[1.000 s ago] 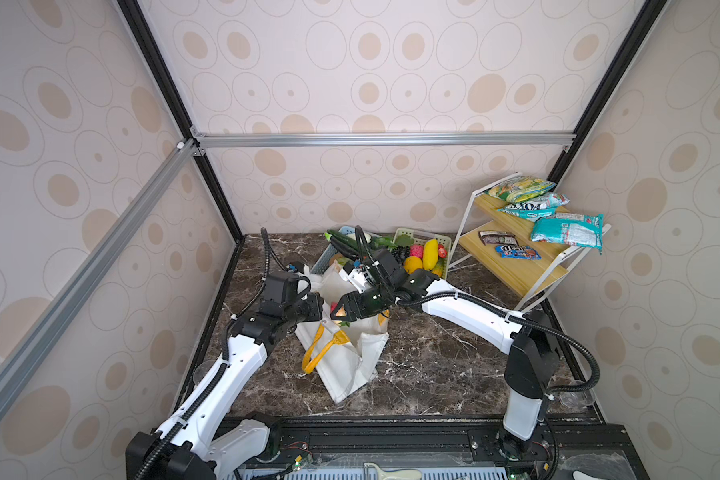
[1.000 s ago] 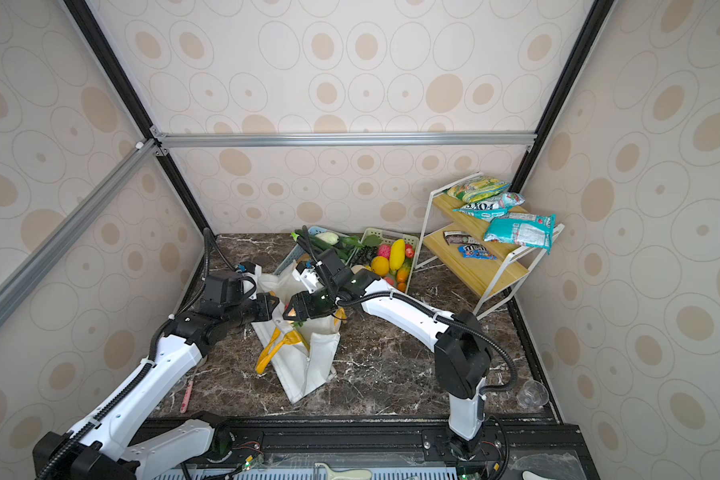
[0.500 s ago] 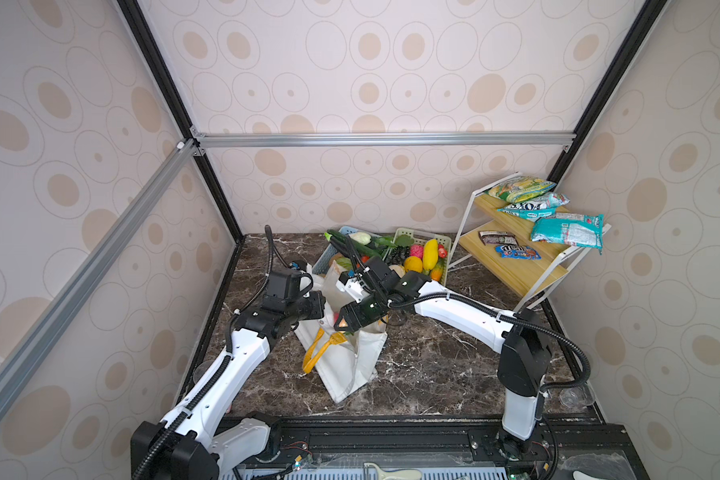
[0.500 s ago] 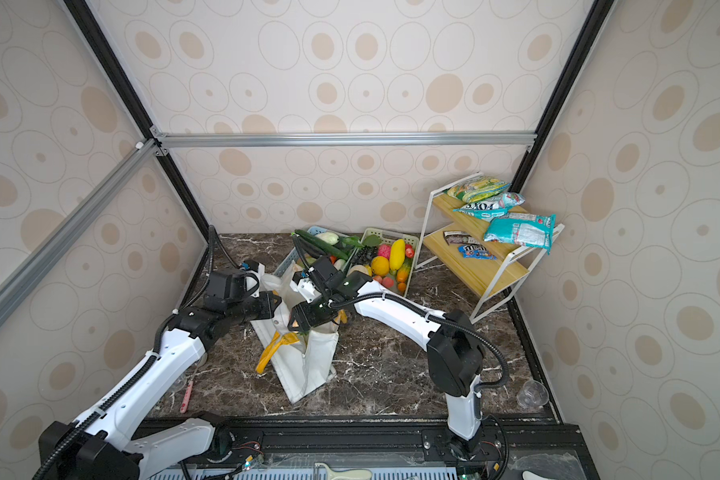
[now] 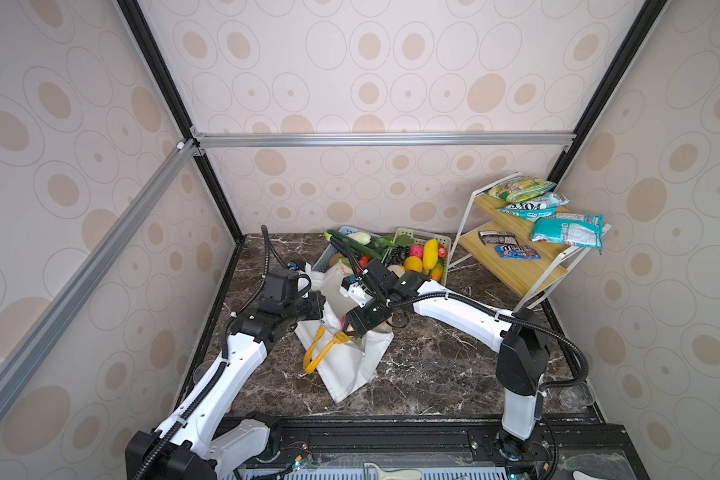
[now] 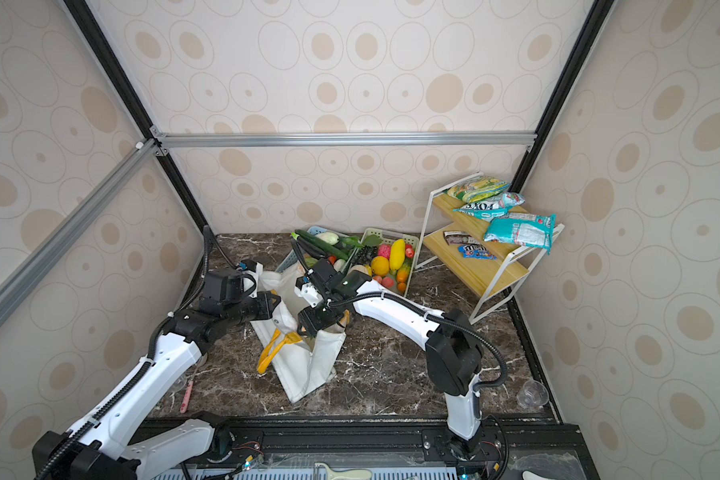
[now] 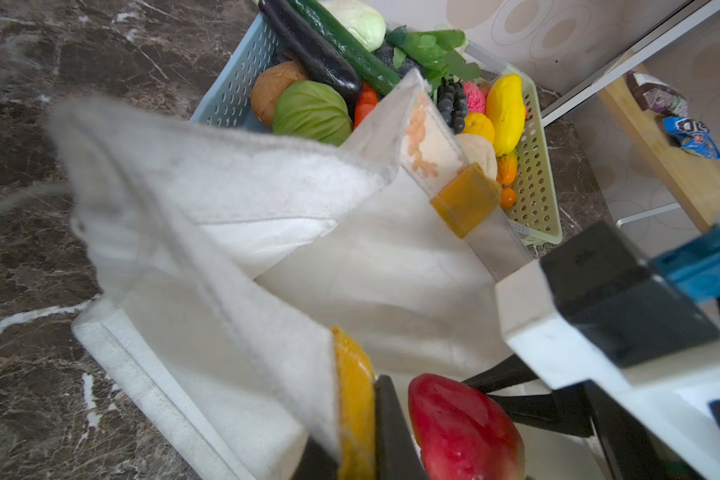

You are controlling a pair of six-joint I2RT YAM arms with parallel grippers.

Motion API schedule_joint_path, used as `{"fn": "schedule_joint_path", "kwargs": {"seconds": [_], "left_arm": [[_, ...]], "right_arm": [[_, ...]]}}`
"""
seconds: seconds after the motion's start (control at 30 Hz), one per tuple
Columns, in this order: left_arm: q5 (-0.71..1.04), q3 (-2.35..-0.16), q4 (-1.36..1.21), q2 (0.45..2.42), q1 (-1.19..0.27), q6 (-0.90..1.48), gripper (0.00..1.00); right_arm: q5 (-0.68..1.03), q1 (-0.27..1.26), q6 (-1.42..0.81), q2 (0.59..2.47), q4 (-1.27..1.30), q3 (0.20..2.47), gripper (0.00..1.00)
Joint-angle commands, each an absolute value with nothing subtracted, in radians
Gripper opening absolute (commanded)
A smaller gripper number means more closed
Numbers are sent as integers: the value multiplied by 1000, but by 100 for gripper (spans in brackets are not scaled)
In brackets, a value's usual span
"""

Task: Place the food into the grocery bag and tie it
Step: 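Lower the red fruit into the bag while the left gripper holds the rim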

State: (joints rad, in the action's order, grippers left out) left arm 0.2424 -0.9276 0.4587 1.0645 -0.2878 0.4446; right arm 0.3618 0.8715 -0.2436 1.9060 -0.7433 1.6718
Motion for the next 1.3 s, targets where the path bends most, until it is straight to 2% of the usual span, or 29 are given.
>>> {"fn": "schedule_joint_path", "kwargs": {"seconds": [0.0,0.3,0.93,1.27], "left_arm": [[233,-924,412,1024,-285,443,0],[226,-899,415,1003,-284,422,0],[322,-890,331,1021,-285,402,0],[330,-901,318,1017,-285,399,0]], "right_arm": [[339,887,-193,1934,-810,1672,58],[315,913,-123,2016,-849,1713,58],[299,931,-159,2166,-856,1764,57],[267,931,-226,2205,-833,1730,63]]}}
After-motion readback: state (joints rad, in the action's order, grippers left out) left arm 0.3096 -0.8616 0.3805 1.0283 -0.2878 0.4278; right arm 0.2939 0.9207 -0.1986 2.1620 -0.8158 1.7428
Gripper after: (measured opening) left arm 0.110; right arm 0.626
